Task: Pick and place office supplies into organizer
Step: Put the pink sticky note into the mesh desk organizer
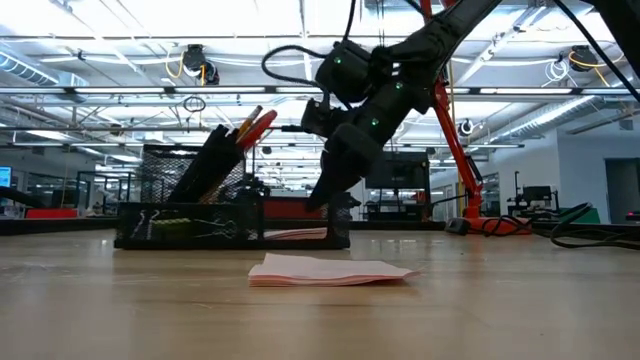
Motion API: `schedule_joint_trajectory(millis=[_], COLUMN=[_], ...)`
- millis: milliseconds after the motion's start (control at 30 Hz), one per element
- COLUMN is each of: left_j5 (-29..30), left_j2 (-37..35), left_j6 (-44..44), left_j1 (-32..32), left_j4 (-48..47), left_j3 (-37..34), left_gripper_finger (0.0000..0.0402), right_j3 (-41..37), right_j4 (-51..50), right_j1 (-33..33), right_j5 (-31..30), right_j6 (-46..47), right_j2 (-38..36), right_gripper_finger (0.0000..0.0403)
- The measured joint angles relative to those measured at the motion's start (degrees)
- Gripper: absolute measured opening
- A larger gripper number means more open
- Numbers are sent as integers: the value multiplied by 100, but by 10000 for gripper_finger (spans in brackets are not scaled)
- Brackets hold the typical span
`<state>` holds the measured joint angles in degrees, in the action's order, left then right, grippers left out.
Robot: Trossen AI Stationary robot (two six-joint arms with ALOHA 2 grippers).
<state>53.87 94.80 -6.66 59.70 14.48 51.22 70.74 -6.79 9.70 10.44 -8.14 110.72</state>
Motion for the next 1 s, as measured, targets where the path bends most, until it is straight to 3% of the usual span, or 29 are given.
schedule_joint_trajectory(millis=[167,433,633,800,1000], left_j5=[0,0,2,0,2], left_j2=[0,0,0,0,0], left_j6=[42,103,103,132,231], left_j1=[0,0,0,2,0], left_j4=[4,16,18,-44,-94], left_j3=[0,0,0,0,0], left_gripper_finger=[88,88,88,88,88], right_j3=[0,-2,-2,-2,-2], right_j4=[-4,-5,-193,-293,-338], right_j1=[-303,-573,-825,-1761,-3287], right_j5=[-108,-1836,-2768,-3730,-4936], right_j6=[148,76,-249,-772,-960], right_j2=[0,-169,-872,-1402,-1454], right_gripper_finger=[0,0,0,0,12])
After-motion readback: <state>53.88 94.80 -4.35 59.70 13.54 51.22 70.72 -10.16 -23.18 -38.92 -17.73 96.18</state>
